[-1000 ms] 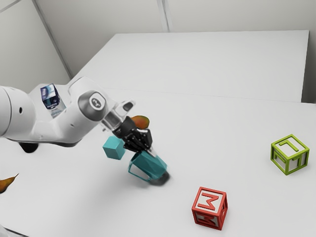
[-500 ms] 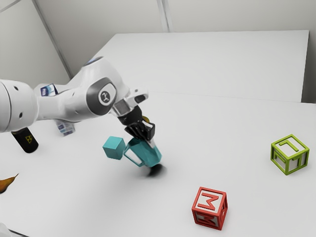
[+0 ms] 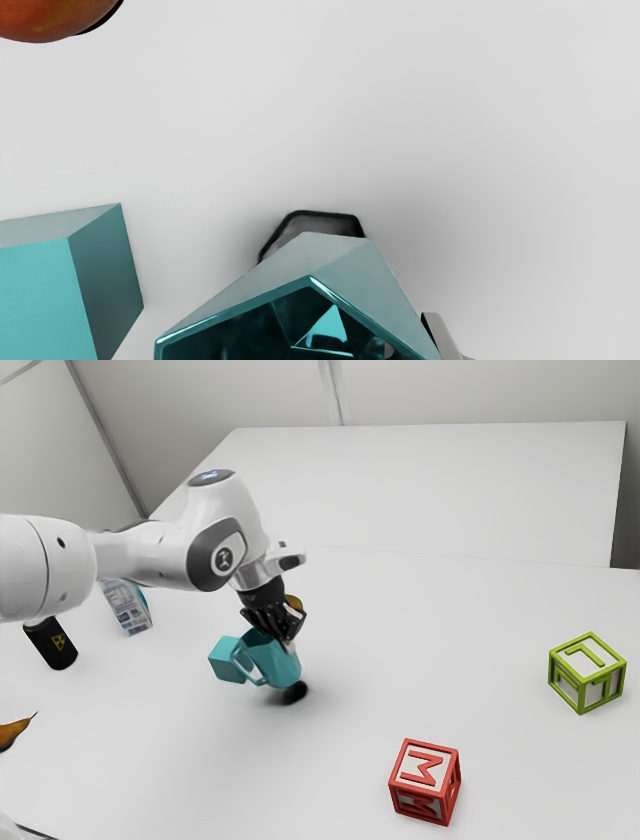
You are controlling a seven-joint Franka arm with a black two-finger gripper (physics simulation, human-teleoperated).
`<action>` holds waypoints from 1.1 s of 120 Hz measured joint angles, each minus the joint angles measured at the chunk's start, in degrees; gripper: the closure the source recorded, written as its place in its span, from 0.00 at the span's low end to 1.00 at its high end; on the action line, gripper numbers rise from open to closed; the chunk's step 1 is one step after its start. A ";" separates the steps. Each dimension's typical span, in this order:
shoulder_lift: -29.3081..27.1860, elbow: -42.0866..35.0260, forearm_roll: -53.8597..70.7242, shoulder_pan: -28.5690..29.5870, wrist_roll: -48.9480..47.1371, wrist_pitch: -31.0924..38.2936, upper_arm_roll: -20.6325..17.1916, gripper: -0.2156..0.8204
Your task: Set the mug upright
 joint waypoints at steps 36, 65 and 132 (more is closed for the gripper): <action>3.17 3.16 3.81 -0.31 -2.33 -1.19 -0.03 0.97; 7.06 6.72 5.19 0.71 -2.87 -1.89 -0.04 0.97; 10.01 7.08 3.15 0.82 -2.96 -1.92 -0.05 0.51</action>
